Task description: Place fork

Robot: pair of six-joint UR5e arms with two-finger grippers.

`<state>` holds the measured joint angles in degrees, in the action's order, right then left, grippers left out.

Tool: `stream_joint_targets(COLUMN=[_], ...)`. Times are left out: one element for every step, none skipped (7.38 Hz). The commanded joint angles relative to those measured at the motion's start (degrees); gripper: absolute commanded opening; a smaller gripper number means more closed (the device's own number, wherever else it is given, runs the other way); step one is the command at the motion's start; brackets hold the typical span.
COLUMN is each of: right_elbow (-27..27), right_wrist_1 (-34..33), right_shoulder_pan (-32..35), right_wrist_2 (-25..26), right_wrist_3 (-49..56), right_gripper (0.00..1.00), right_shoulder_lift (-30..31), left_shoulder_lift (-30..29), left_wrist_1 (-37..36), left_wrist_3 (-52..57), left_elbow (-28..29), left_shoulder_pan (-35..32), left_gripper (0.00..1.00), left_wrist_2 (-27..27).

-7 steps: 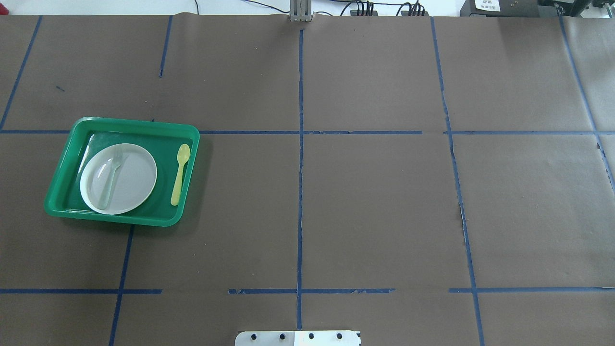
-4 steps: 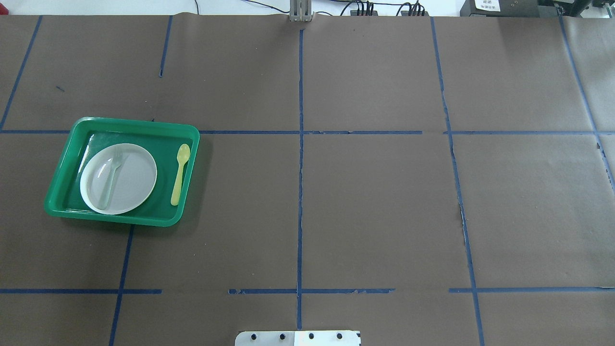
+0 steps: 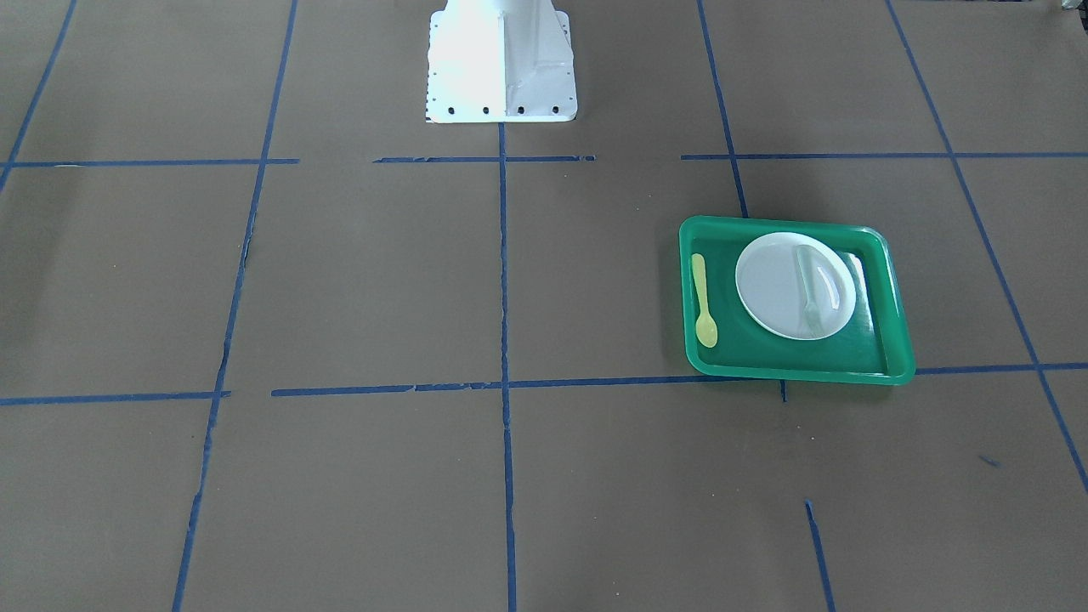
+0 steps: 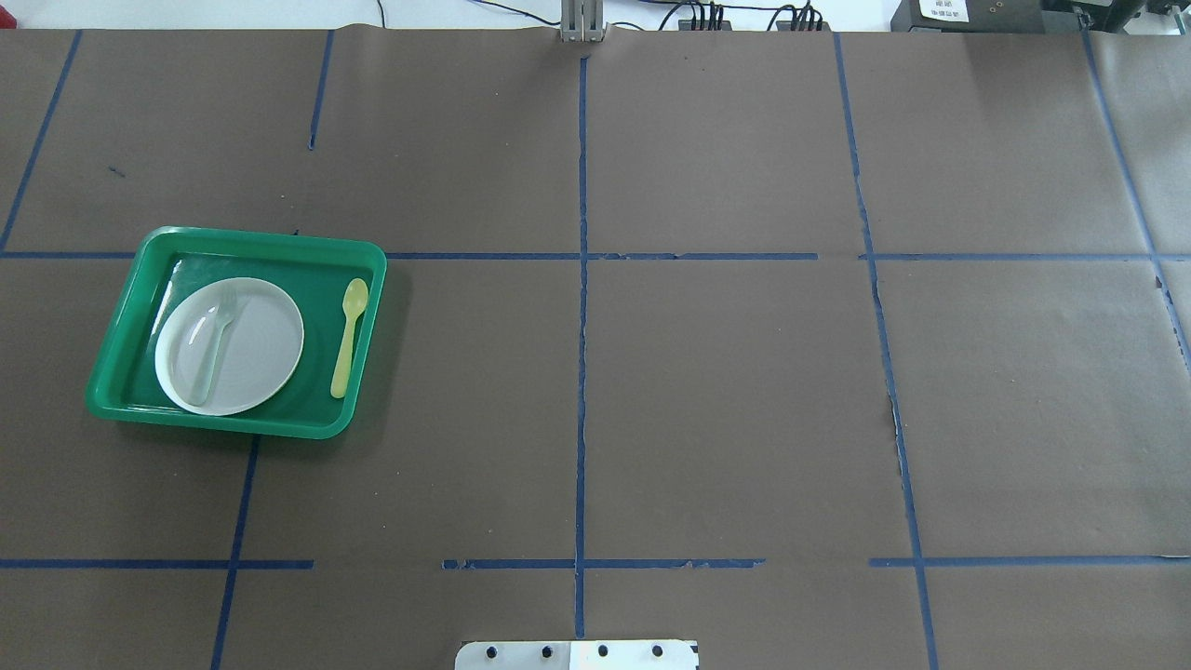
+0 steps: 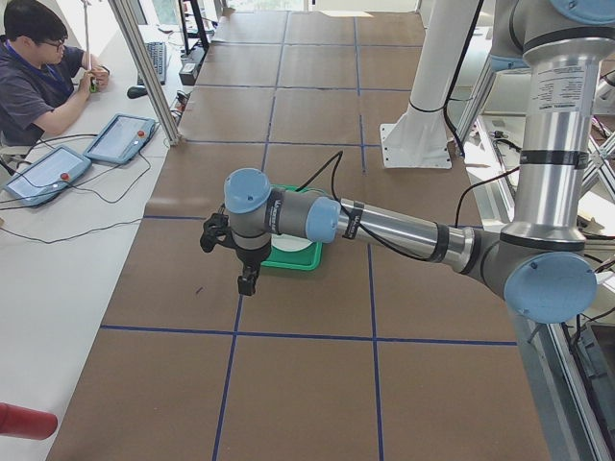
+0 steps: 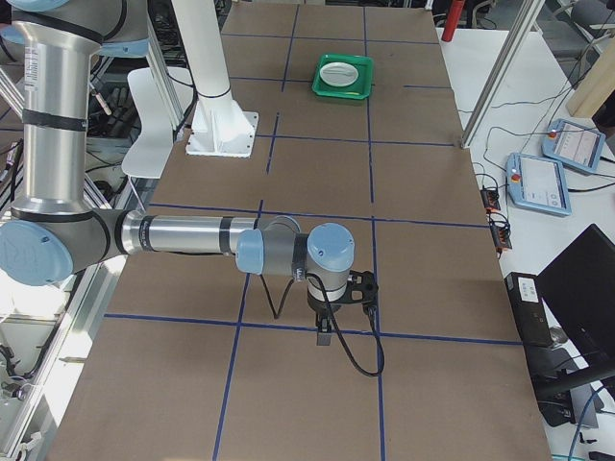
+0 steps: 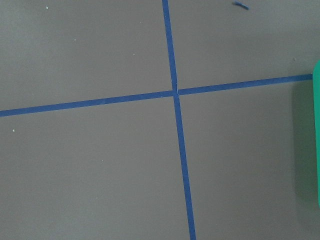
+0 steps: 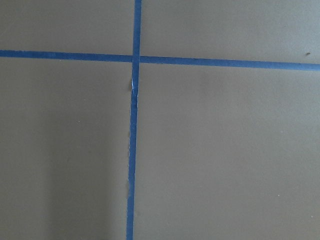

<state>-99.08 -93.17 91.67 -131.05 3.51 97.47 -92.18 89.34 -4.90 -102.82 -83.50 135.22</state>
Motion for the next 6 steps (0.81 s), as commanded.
stream_joint_targets(right_elbow=[-0.1, 0.0, 0.0, 0.0, 0.0, 0.0], right_wrist_1=[0.0, 0.0, 0.0, 0.0, 0.0, 0.0], right_shoulder_pan=[0.0, 0.0, 0.0, 0.0, 0.0, 0.0], right_wrist_2=[0.0, 0.0, 0.0, 0.0, 0.0, 0.0], right_wrist_3=[0.0, 0.0, 0.0, 0.0, 0.0, 0.0], right_gripper=[1.00, 1.00, 1.00, 1.00, 1.00, 1.00], right_shoulder_lift=[0.0, 0.0, 0.0, 0.0, 0.0, 0.0], left_shoulder_lift=[-0.8, -0.9, -1.5, -1.5, -1.7, -1.7], left_wrist_1=[12.8, 15.5, 19.0, 23.5, 26.9, 31.4], left_wrist_3=[-11.8, -19.4, -26.3, -31.6, -37.0, -40.7], left_elbow=[-0.1, 0.0, 0.2, 0.9, 2.3, 4.4], left_shoulder_pan=[9.2, 15.1, 19.3, 23.7, 28.3, 31.7], left_gripper=[1.00, 1.00, 1.00, 1.00, 1.00, 1.00], left_wrist_2=[-0.7, -2.4, -8.2, -10.5, -12.9, -15.8])
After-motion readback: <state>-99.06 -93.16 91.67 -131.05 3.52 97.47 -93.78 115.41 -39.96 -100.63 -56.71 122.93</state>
